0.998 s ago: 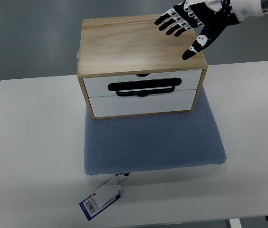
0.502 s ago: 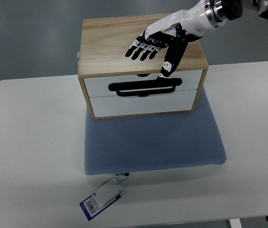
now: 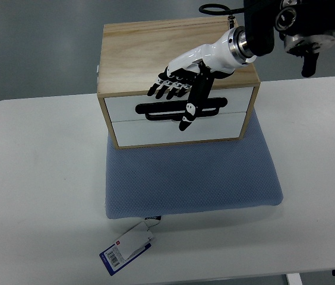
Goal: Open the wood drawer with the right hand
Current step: 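Hook the right hand's fingers around the upper drawer's black bar handle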
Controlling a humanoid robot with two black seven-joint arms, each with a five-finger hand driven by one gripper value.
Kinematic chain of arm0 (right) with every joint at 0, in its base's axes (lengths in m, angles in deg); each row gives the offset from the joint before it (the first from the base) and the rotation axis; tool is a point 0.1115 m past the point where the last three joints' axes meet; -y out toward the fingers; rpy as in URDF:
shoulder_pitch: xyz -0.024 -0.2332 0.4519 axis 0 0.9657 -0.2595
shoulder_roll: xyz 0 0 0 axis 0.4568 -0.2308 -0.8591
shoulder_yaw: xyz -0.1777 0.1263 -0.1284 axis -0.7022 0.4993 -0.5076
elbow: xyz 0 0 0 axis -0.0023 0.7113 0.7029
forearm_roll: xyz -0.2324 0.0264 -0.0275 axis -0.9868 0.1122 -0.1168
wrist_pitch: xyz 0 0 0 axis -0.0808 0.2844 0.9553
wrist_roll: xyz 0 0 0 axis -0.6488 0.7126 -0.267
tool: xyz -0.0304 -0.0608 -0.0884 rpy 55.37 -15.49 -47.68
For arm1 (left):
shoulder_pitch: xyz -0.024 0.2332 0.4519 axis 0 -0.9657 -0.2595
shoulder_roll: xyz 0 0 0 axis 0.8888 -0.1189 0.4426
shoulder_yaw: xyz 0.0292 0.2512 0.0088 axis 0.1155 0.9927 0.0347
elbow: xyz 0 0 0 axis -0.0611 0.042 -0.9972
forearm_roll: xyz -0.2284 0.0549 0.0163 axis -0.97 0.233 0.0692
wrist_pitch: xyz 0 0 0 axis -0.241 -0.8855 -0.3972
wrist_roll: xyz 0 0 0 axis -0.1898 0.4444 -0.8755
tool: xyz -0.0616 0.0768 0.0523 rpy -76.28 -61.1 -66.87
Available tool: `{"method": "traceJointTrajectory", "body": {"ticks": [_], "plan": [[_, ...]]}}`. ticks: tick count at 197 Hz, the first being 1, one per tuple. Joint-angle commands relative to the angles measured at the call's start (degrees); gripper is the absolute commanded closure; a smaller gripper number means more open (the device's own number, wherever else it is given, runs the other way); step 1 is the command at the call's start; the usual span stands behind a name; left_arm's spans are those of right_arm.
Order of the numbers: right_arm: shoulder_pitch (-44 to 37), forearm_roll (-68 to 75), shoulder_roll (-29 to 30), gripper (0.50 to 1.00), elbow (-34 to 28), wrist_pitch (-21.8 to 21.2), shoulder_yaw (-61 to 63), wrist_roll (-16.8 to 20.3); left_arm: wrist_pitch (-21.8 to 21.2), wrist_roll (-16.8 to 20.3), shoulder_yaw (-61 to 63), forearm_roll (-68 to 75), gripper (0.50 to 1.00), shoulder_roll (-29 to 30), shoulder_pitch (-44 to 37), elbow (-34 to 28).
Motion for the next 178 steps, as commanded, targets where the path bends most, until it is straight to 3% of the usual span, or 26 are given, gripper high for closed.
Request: {"method": "traceJointTrajectory", "body": {"ticks": [1, 59, 178], "plan": [[-0.03, -0.08, 0.29, 0.576, -0.20, 0.65, -0.09, 0.65, 0.00, 0.00, 0.00, 0.00, 0.500, 0.00, 0.00, 0.00], [0.68, -0.52, 1.17, 0.579, -0.20, 4.08, -2.55, 1.79, 0.00, 0.00, 0.00, 0.00, 0.500, 0.00, 0.00, 0.00], [2.87, -0.61, 2.84, 0.579, -1.08, 5.31, -4.04, 2.58, 0.00, 0.00, 0.00, 0.00, 0.500, 0.00, 0.00, 0.00]]}}
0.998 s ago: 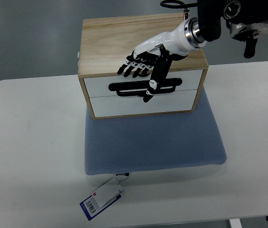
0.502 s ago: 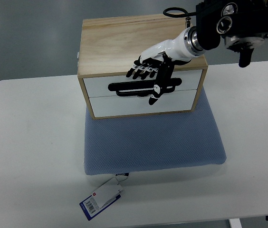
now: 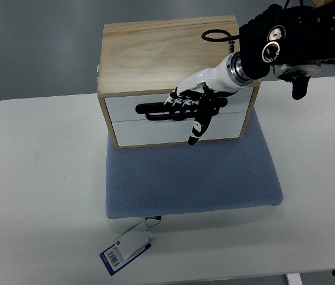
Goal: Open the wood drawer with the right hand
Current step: 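Hook the right hand's fingers around the upper drawer's black bar handle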
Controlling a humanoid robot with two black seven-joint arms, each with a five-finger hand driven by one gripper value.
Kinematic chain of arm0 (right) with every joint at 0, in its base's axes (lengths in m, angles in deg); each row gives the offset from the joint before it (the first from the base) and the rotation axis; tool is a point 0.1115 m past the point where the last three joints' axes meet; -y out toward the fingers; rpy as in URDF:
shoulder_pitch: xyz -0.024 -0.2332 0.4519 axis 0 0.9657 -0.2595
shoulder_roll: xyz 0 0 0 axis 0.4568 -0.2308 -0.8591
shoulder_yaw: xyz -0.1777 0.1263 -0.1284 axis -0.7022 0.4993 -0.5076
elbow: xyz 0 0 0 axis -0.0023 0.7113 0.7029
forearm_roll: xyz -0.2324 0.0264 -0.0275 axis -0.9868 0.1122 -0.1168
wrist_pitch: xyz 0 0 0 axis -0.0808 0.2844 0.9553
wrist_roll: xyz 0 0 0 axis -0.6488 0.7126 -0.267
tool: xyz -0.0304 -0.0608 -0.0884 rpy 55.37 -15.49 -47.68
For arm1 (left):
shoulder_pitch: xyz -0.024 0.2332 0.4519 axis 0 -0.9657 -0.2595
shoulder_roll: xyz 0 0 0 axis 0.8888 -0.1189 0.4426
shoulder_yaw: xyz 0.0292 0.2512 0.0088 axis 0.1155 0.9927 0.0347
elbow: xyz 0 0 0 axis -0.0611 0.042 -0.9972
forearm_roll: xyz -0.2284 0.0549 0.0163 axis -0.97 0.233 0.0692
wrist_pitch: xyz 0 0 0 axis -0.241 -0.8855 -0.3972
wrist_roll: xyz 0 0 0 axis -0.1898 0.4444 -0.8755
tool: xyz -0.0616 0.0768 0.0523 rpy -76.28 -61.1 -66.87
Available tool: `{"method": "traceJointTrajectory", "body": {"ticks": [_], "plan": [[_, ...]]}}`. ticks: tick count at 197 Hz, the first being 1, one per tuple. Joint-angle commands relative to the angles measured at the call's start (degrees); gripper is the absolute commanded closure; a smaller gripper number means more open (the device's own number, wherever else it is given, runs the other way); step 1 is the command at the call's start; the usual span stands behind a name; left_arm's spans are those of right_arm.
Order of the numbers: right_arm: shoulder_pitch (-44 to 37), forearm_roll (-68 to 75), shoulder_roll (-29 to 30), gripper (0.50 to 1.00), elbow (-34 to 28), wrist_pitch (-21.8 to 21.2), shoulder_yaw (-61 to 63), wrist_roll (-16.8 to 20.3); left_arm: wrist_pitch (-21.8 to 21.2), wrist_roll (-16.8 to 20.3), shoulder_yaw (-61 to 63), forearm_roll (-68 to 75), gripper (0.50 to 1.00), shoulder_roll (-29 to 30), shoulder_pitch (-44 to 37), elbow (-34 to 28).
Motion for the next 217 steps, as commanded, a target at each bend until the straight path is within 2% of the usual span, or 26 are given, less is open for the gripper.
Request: {"method": "traceJointTrajectory", "body": {"ticks": [1, 71, 157, 217], "plan": [[0.12, 0.00, 0.00, 0.579, 0.08, 0.15, -0.39, 0.01, 0.00, 0.00, 0.00, 0.00, 0.500, 0.00, 0.00, 0.00], [0.21, 0.00, -0.17, 0.579, 0.08, 1.73, -0.39, 0.01, 0.00, 0.00, 0.00, 0.00, 0.500, 0.00, 0.00, 0.00], [0.03, 0.09, -0.43, 0.576, 0.08, 0.76, -0.48, 0.01, 0.00, 0.00, 0.00, 0.00, 0.500, 0.00, 0.00, 0.00], [0.91, 0.09, -0.17, 0.579, 0.08, 1.91, -0.48, 0.01, 0.00, 0.00, 0.00, 0.00, 0.500, 0.00, 0.00, 0.00]]}}
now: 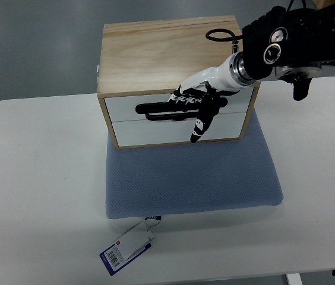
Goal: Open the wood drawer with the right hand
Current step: 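Hook the right hand's fingers around the upper drawer's black bar handle, then pull the handle with the right hand toward the robot, sliding the drawer out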
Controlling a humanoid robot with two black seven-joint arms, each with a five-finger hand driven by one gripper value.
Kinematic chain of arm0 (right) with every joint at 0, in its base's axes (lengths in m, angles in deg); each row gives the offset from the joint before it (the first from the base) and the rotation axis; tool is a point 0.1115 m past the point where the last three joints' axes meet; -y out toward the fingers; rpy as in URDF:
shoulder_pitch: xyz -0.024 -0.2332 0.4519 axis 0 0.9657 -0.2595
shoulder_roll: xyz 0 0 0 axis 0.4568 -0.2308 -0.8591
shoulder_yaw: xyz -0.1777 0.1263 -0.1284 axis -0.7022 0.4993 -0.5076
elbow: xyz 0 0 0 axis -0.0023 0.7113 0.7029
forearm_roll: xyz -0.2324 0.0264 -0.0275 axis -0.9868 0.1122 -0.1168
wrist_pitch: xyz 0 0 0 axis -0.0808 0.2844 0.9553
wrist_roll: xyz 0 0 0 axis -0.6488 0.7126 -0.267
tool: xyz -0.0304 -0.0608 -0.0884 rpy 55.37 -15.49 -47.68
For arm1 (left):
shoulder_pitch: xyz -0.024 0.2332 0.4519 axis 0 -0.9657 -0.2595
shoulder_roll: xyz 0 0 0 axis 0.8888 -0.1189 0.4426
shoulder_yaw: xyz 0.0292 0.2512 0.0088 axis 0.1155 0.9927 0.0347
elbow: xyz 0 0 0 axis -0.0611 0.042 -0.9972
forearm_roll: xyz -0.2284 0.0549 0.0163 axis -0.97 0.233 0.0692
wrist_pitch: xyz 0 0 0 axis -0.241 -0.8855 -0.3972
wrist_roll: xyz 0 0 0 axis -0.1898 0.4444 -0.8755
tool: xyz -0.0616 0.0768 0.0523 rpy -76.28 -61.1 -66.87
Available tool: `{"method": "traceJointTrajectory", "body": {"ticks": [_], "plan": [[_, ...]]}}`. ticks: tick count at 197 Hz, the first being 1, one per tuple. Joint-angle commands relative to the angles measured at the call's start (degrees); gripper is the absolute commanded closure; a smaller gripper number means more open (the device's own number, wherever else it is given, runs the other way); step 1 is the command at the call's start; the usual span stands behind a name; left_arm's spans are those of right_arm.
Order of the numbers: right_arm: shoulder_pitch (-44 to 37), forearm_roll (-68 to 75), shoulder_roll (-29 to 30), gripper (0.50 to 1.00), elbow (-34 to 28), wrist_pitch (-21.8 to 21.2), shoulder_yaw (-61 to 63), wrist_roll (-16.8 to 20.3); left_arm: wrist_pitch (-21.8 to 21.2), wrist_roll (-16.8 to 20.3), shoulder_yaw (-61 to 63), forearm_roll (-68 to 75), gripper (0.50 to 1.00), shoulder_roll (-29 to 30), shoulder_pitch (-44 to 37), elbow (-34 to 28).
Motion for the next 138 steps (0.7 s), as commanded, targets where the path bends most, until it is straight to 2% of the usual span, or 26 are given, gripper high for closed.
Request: {"method": "traceJointTrajectory", "body": {"ticks": [1, 88, 138], "plan": [[0.44, 0.00, 0.02, 0.579, 0.00, 0.26, -0.02, 0.00, 0.00, 0.00, 0.00, 0.00, 0.500, 0.00, 0.00, 0.00], [0.53, -0.09, -0.24, 0.576, -0.09, -0.97, -0.55, 0.00, 0.00, 0.00, 0.00, 0.00, 0.500, 0.00, 0.00, 0.00], [0.09, -0.09, -1.12, 0.574, -0.79, -6.07, -0.99, 0.00, -0.09, 0.00, 0.00, 0.00, 0.500, 0.00, 0.00, 0.00]]}}
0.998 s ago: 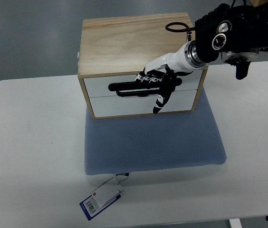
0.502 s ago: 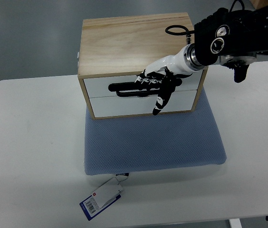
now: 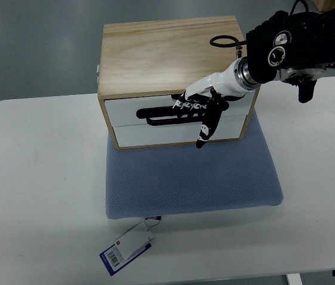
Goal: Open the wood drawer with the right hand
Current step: 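Pull the handle with the right hand toward the robot, sliding the drawer out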
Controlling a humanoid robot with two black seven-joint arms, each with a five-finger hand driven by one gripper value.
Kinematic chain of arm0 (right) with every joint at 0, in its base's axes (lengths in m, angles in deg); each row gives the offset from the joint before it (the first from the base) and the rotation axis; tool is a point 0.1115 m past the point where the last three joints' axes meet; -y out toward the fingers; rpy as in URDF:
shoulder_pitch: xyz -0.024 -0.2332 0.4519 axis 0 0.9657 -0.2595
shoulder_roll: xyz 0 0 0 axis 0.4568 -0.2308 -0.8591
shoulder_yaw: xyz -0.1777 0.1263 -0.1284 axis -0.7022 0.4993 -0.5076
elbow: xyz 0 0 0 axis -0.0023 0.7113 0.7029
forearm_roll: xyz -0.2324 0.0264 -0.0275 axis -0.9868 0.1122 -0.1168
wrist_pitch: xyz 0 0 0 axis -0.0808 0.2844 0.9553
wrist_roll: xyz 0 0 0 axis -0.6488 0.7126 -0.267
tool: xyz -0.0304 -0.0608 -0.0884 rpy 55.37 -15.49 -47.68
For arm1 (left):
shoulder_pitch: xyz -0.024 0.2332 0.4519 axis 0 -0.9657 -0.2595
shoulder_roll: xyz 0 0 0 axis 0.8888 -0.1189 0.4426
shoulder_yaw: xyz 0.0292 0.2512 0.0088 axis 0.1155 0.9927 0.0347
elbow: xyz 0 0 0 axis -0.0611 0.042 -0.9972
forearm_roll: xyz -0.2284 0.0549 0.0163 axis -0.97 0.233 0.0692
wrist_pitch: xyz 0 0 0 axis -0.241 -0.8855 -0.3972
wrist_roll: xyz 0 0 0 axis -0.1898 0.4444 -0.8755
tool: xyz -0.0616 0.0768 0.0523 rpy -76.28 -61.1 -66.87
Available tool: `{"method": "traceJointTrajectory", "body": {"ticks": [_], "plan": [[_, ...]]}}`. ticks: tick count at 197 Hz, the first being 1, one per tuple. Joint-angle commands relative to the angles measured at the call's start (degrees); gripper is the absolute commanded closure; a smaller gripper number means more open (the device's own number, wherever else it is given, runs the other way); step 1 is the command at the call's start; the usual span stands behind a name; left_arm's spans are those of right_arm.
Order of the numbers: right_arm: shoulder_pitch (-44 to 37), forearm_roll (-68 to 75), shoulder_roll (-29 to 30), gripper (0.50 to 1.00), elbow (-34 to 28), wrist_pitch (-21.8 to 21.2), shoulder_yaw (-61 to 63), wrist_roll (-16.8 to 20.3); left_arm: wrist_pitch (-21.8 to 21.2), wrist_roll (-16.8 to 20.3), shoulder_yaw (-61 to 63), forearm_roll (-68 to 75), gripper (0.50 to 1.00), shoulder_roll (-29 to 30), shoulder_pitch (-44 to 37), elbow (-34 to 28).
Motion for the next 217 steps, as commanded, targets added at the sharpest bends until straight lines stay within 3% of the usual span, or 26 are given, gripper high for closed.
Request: {"method": "traceJointTrajectory", "body": {"ticks": [1, 145, 217], "plan": [[-0.19, 0.00, -0.26, 0.576, -0.40, -1.96, -0.06, -0.08, 0.00, 0.00, 0.00, 0.00, 0.500, 0.00, 0.00, 0.00], [-3.35, -0.08, -4.31, 0.574, -4.88, -11.89, -0.06, -0.43, 0.00, 0.00, 0.00, 0.00, 0.500, 0.00, 0.00, 0.00], [-4.06, -0.44, -5.36, 0.574, -5.59, -13.30, 0.03, -0.43, 0.00, 0.00, 0.00, 0.00, 0.500, 0.00, 0.00, 0.00]]}}
